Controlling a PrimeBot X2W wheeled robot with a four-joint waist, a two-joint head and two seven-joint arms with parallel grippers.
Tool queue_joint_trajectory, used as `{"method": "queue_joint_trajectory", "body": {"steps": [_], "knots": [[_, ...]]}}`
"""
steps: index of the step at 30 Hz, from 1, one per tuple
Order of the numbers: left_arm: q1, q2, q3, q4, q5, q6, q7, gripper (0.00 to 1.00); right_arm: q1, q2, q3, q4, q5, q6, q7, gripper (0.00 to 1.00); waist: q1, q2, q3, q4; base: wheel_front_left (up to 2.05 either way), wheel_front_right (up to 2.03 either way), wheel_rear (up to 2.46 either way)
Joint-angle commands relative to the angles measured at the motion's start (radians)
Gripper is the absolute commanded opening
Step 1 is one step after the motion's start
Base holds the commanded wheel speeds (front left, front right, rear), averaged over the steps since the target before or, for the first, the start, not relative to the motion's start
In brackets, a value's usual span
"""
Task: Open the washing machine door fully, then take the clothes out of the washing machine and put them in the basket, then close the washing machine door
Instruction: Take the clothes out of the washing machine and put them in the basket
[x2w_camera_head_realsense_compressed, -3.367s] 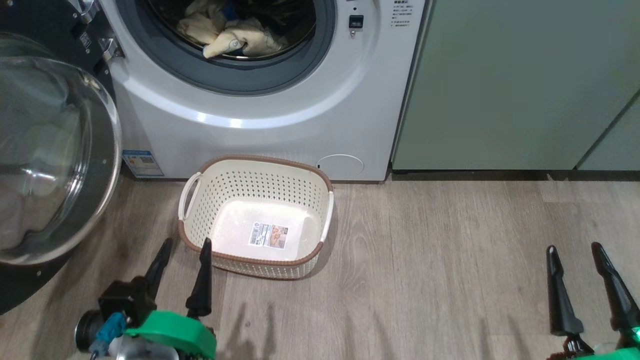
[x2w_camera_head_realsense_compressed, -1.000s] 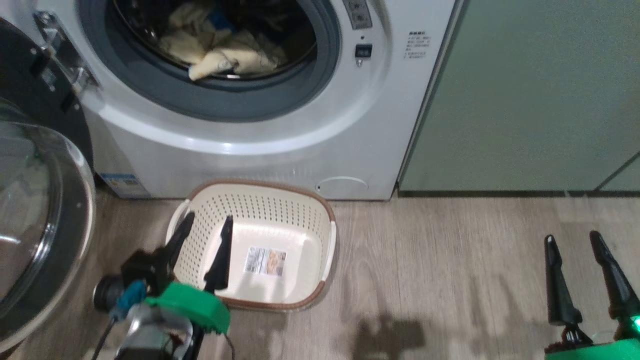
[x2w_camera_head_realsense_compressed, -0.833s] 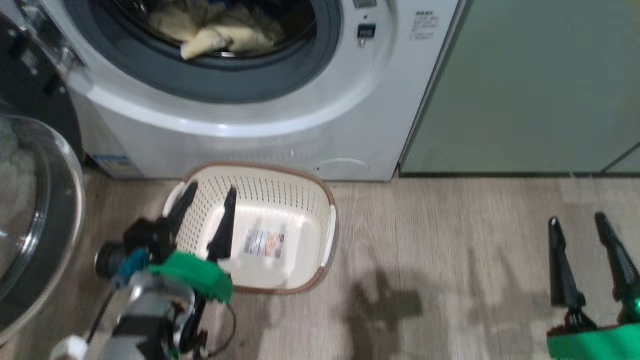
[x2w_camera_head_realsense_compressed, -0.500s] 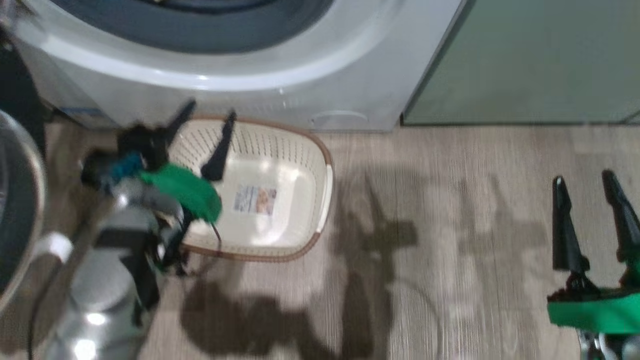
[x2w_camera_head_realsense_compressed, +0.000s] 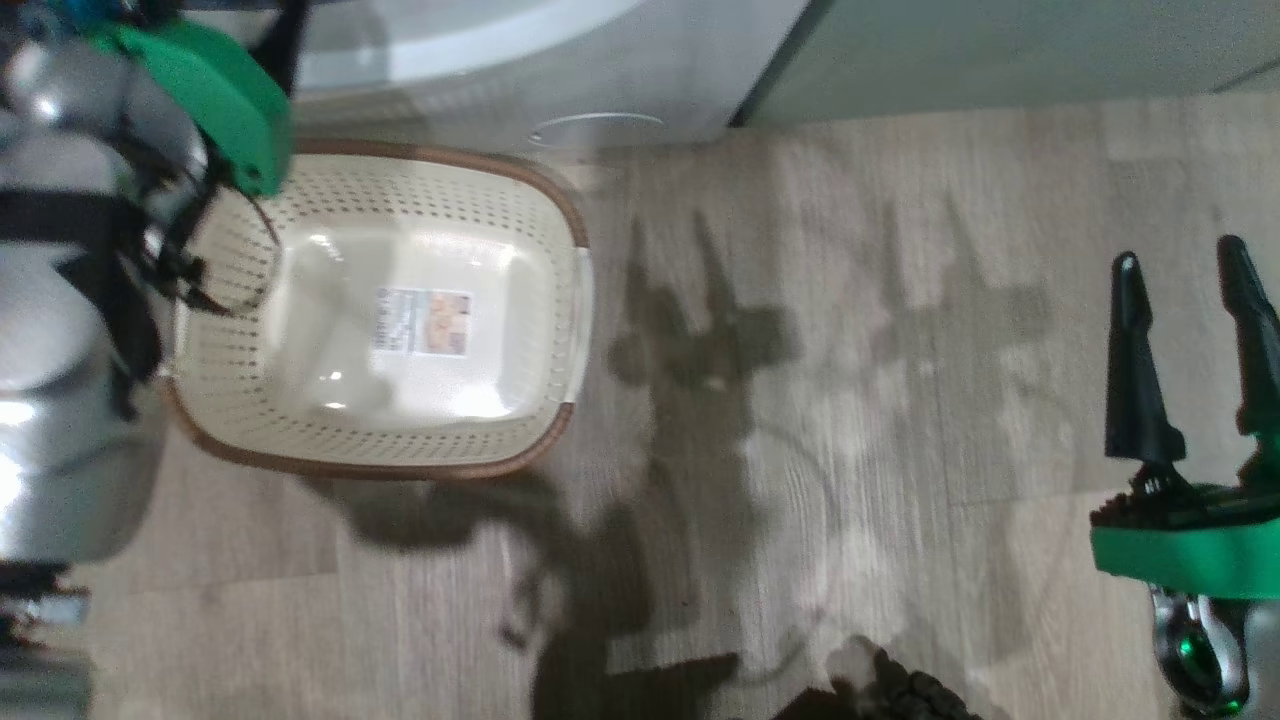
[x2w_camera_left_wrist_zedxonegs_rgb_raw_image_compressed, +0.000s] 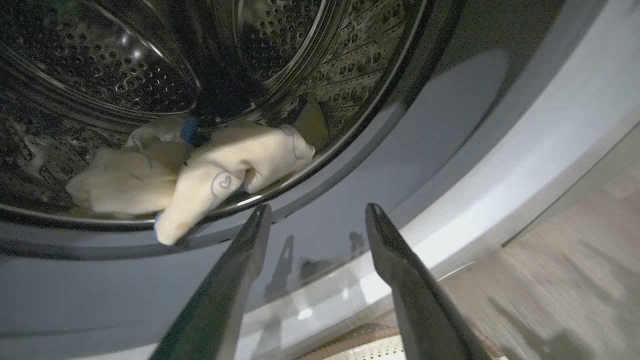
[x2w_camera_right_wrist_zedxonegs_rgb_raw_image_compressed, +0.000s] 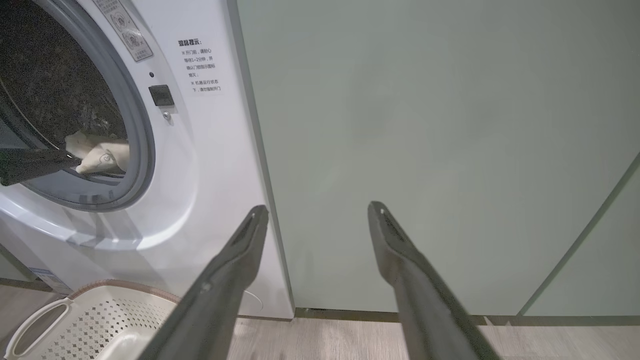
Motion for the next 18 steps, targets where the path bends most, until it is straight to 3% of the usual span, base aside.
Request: {"method": "queue_joint_trajectory", "body": {"steps": [1,18], "knots": [[-0.065,0.065,0.029,-0.019,0.015,-0.007,0.020,1.00,-0.016,0.001,0.024,-0.034,0.014,0.001,-0.006,1.00,-0.0001,0.0000,0.031,-0.035,0.00,0.00,0.00],[-0.349,0.222,-0.039,0.072,0.099,-0.068,0.184,1.00,-0.059,0.002,0.065,-0.031,0.133,0.001,-0.006,1.00,-0.0001,0.0000,0.112,-0.159,0.00,0.00,0.00]]}}
